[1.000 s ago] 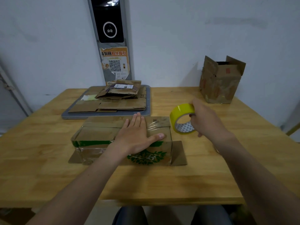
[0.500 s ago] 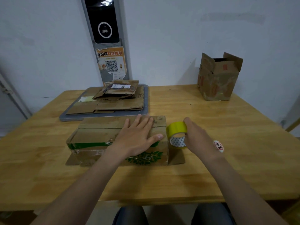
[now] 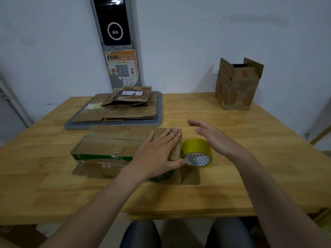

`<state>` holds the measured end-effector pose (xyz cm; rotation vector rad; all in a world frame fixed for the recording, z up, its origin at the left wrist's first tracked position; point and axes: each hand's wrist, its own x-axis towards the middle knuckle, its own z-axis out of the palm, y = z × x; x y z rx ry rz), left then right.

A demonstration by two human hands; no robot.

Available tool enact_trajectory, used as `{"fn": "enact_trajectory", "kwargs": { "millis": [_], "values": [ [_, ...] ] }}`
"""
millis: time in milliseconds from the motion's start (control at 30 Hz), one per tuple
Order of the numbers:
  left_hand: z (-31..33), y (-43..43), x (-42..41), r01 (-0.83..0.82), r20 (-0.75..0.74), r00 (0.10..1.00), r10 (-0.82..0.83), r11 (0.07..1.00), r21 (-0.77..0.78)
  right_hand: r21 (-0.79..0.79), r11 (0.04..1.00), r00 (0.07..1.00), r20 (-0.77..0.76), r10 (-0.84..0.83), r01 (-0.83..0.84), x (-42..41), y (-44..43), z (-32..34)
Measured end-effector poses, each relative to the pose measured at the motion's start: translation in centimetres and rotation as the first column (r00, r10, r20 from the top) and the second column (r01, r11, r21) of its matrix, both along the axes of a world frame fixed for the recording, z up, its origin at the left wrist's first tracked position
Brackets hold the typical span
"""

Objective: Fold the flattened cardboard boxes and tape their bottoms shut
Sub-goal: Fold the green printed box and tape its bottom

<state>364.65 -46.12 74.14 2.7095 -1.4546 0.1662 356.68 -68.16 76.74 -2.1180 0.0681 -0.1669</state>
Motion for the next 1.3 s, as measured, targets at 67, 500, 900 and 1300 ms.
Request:
{"fn": "enact_trajectory", "kwargs": {
  "millis": [67,500,900,1300],
  "values": [
    [0.1,0.6,-0.3,0.049,0.009,0.999,-0.049,0.998,-0.027,-0.017,1.000,0.999,0.037,0.020,-0.020,1.2,1.4,0.7],
    [-4.1,4.7,-6.6,-0.566,-0.412,0.823,0.390,0.623,-0.540,-0.328,0.942,0.994,0.051,0.095,-0.074,0.8,5.6,-2.5],
    [-3.6,4.3,-1.6,-0.018,-0.328,0.915,-0.236,0.787,-0.617,-0.368,0.825,0.893,0.309,-0.326,0.429,-6.2,7.6,-5.5],
    [0.7,0.0,4.1,-0.188,-0.377,0.926,0.010,0.878,-0.439,-0.387,0.851,0.933,0.211,-0.292,0.354,-0.9,2.5,-3.6]
  ]
}}
